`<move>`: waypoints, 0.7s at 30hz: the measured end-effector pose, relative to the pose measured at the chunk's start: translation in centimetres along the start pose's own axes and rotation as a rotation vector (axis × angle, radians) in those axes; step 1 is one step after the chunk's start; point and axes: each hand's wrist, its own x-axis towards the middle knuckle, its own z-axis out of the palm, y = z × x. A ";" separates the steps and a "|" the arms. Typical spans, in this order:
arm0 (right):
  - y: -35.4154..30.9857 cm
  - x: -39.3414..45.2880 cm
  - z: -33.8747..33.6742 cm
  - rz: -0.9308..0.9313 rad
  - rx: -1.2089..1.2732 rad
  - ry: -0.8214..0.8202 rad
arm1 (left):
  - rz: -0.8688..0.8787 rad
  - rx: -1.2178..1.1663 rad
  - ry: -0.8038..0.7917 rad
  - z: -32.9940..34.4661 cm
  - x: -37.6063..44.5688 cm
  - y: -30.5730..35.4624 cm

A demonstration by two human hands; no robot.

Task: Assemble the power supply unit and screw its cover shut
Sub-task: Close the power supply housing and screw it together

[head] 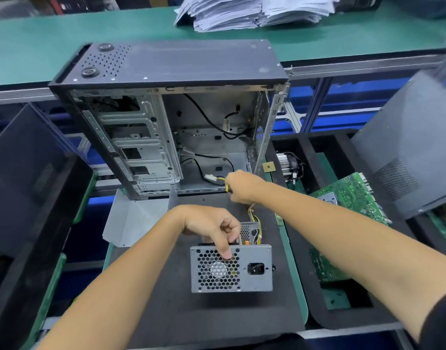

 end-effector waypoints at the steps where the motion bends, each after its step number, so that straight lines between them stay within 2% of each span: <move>1: -0.4 -0.3 -0.9 -0.010 0.025 0.015 | 0.007 -0.004 0.032 -0.4 -0.1 0.0; 9: -1.4 -2.7 -5.6 -0.131 0.171 0.111 | 0.056 -0.083 0.430 -2.9 -1.4 -0.4; 11: -1.6 -3.1 -6.0 -0.161 0.204 0.112 | 0.067 -0.127 0.486 -2.8 -1.2 -1.1; 14: -1.5 -3.5 -6.1 -0.168 0.192 0.107 | 0.084 -0.243 0.517 -2.2 -1.0 -2.1; 17: -0.7 -3.4 -5.5 -0.125 0.124 0.063 | 0.118 -0.318 0.452 -1.4 -1.3 -2.6; 21: 0.3 -2.8 -3.4 -0.043 0.139 -0.020 | 0.159 -0.233 0.357 -0.1 -1.8 -2.4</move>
